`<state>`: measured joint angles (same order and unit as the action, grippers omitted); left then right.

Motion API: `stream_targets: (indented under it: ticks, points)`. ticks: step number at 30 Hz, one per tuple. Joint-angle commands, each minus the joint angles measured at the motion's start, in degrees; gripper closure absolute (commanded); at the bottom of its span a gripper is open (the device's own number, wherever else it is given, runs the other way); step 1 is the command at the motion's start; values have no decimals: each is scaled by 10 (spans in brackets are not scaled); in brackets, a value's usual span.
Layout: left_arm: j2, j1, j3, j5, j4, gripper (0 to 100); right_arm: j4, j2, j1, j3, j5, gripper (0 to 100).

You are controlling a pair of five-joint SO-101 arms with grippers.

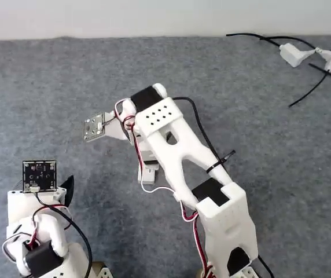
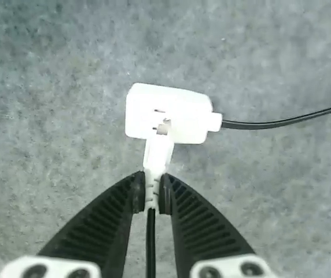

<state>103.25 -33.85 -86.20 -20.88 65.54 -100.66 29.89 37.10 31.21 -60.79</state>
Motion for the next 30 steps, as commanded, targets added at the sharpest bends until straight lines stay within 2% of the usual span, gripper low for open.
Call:
stream_targets:
  ticks: [1,13,25,30]
  points:
    - [11,0,4,-4,-17,627,-27,-41,9,4,-5,990]
    - [11,1,-15,-4,-43,627,-27,-40,43,4,-2,990]
    - [11,1,-15,-4,-43,627,-24,-39,32,6,-3,990]
    - [11,1,-16,-4,-43,627,-24,-20,14,48,-4,990]
